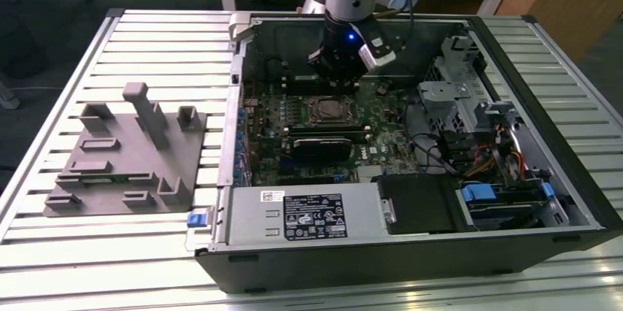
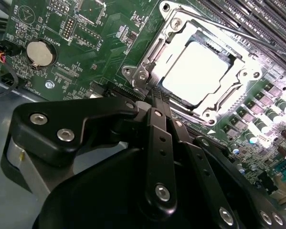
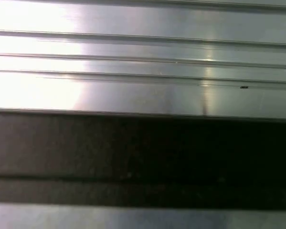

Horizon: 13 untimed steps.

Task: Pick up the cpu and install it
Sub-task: 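Install the second cpu locking lever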

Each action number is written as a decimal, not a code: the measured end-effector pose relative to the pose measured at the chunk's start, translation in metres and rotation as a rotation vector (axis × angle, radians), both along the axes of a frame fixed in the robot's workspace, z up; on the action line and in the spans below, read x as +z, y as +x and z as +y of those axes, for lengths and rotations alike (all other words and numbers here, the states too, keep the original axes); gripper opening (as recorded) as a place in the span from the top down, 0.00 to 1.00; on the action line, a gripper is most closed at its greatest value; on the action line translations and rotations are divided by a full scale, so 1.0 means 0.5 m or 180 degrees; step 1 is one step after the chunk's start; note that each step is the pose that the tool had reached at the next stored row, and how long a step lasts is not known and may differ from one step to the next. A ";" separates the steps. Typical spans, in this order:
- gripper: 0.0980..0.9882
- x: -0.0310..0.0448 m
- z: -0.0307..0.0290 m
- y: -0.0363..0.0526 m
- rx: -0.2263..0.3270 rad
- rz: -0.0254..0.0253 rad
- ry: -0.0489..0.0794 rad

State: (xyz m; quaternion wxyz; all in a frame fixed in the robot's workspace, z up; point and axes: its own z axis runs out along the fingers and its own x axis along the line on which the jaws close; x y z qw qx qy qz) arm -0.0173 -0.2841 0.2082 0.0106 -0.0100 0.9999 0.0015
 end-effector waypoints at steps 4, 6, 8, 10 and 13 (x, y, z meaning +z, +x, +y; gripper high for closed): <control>0.99 0.000 -0.004 0.000 0.0000 0.0000 0.0000; 0.99 0.000 -0.006 0.000 0.0000 0.0000 0.0000; 0.99 0.000 -0.009 0.000 0.0000 0.0000 0.0000; 0.99 0.000 -0.012 0.000 0.0000 0.0000 0.0000; 0.99 0.000 -0.016 0.000 0.0000 0.0000 0.0000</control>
